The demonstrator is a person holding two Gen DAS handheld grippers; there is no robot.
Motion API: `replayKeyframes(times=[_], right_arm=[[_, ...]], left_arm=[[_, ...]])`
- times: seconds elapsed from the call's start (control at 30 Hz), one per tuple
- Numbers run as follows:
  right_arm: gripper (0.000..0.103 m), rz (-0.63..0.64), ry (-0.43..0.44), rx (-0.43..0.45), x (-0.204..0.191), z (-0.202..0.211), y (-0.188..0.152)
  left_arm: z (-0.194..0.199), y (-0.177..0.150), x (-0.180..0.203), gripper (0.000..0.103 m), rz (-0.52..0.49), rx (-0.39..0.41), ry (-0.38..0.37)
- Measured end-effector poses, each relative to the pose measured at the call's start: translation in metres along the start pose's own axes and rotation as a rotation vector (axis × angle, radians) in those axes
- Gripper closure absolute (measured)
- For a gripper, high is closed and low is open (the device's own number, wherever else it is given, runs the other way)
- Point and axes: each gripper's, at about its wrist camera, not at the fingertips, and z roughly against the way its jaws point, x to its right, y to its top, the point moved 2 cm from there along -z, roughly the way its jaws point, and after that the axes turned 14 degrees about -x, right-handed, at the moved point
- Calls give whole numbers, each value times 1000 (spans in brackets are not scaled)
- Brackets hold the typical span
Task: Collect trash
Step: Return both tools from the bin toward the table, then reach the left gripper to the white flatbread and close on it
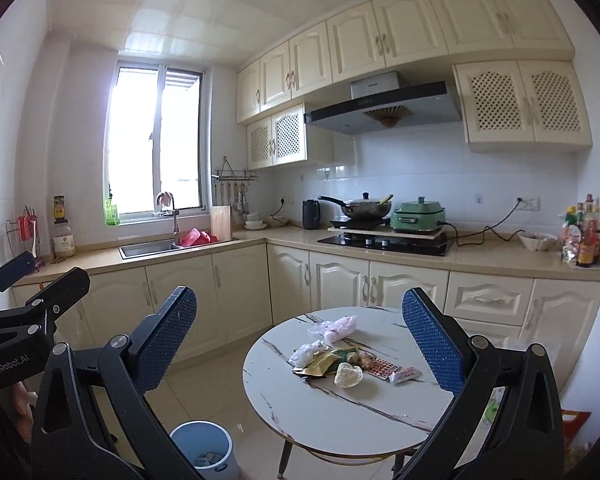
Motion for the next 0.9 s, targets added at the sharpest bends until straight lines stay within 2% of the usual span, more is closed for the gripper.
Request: replayKeyframes(times=[0.27, 0.47, 0.7, 0.9], right_arm=[[0, -10, -7, 1, 7, 1, -3], [0, -11, -29, -13, 15, -5, -5], [0, -52, -100, -77, 52, -39, -12], [0, -113, -165, -204, 100, -97, -39]], left_arm=[[-3, -5, 3, 1, -2, -19, 2], [-27, 17, 4, 1, 1, -47, -2], [-83, 29, 4, 1, 25, -140, -32], [-158, 37, 14, 1, 37, -290, -77]])
